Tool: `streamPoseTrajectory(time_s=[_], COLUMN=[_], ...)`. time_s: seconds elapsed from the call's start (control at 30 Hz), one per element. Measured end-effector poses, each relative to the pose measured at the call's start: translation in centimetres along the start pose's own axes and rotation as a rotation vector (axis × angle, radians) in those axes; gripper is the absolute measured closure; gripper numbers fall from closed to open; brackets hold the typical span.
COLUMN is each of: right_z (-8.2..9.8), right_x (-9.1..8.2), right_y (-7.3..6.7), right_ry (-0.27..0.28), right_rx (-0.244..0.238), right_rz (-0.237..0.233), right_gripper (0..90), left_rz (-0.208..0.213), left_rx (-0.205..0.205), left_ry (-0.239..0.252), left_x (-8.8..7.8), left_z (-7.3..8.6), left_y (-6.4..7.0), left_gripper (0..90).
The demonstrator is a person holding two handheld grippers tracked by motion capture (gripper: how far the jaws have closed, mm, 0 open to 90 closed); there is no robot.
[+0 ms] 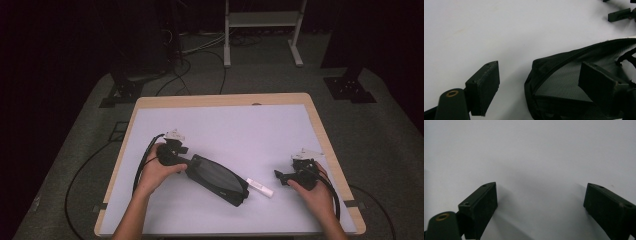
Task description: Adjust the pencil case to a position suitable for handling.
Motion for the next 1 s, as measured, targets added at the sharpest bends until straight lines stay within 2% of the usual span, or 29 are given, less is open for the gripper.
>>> streamPoseTrajectory(time_s=[0.47, 1.0], right_z=[0.0, 0.0], right_x=[0.0, 0.0], right_y=[0.0, 0.0], right_ry=[0.000, 0.000], right_rx=[0.001, 0.001], right_rz=[0.000, 0.000], right_gripper=[10.7, 10.7], left_rz=[-0.040, -0.096], left_rx=[0.001, 0.015], left_ry=[0.015, 0.023], left_x=[-2.6, -5.7], left_z=[-0.4, 0.7], left_y=[0.0, -0.5], left_gripper=[10.9, 9.9])
Point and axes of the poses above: each handheld gripper's, and its own axes: x roughly forward along the jaws, z roughly out of its underside, y roughly to its right, the point moved 5 cm from there along x, roughly forward along the jaws, and after that the axes turned 14 degrees about y, right-handed, at the moved point
